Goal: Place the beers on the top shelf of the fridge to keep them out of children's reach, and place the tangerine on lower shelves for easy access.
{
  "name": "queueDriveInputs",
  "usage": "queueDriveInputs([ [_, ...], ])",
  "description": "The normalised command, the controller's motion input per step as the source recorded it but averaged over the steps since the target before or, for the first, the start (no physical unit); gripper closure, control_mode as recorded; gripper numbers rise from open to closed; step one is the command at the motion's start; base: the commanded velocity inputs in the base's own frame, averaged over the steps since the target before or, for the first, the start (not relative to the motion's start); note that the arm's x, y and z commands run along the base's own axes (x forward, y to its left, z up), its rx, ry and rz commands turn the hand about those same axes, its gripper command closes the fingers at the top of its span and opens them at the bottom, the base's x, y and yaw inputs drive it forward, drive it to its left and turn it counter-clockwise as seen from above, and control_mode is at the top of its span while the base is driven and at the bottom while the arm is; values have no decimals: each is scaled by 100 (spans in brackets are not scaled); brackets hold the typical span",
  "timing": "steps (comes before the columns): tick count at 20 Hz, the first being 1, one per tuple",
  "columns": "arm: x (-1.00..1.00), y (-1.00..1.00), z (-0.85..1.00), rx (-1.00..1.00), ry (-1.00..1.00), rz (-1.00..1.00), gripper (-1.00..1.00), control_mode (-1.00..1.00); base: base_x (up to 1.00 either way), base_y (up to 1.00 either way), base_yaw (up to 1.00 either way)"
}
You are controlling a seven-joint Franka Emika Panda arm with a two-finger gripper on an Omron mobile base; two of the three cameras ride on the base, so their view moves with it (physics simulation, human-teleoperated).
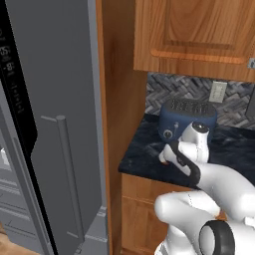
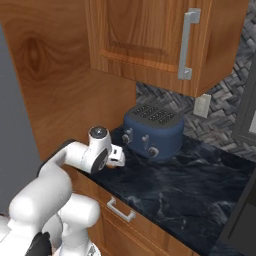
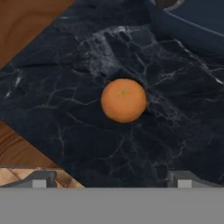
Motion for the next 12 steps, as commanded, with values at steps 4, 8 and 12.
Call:
queueDriveInputs([
  [4,26,0,-18,0,1,0,-100,-100,0,0,0],
  [8,22,0,-20,0,1,0,-100,-100,0,0,0],
  [12,19,0,-18,0,1,0,-100,-100,0,0,0],
])
